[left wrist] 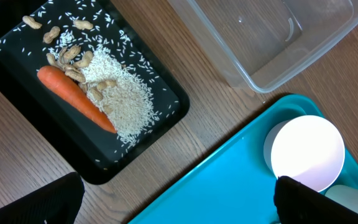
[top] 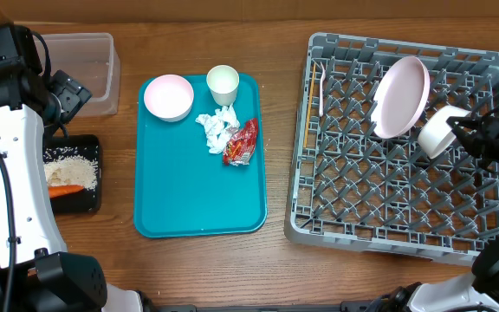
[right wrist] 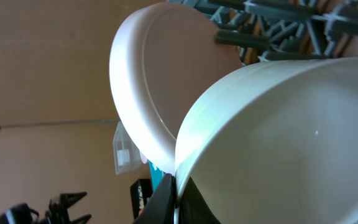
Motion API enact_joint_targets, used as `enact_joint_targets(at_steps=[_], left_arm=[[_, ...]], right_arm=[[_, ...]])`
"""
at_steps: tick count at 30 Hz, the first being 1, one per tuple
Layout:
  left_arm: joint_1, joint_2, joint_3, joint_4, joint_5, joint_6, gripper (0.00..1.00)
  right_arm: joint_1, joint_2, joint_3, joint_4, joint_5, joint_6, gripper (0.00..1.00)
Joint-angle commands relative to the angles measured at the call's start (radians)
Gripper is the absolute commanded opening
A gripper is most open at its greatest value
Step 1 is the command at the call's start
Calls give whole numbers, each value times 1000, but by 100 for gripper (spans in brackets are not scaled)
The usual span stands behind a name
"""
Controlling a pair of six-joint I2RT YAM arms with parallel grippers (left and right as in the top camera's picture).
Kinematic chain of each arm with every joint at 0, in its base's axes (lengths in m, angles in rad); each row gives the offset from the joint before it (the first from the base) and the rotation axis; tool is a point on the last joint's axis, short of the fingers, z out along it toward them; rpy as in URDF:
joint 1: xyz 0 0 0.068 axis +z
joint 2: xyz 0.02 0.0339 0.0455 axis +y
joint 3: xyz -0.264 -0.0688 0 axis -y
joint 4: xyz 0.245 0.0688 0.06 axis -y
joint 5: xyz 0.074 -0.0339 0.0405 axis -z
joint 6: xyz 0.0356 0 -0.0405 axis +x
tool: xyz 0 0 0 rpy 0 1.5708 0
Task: Sort waste into correct bins and load items into the dishwasher rack
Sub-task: 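Lower the white bowl into the rack's lower right and open the right gripper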
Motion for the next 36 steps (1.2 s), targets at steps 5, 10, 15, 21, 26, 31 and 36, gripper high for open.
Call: enact_joint_targets(at_steps=[5, 10, 15, 21, 26, 31, 36], left_arm=[[-3, 3, -4, 1, -13, 5, 100], [-3, 3, -4, 1, -13, 5, 100], [-3, 3, -4, 1, -13, 5, 100], [-3, 3, -4, 1, -13, 5, 100], [-3, 3, -4, 1, -13, 5, 100], [-3, 3, -4, 1, -13, 5, 100], [-3, 3, -4, 1, -13, 5, 100]], right_arm=[[0, -60, 84, -98, 391, 126, 4], [0, -96, 137, -199, 529, 169, 4], [0, -126, 194, -279, 682, 215, 4], [0, -150, 275, -363, 773, 234, 24], [0, -153, 344, -433, 845, 234, 25], [4, -155, 373, -504, 859, 233, 26], [59, -157, 373, -560, 788, 184, 32]])
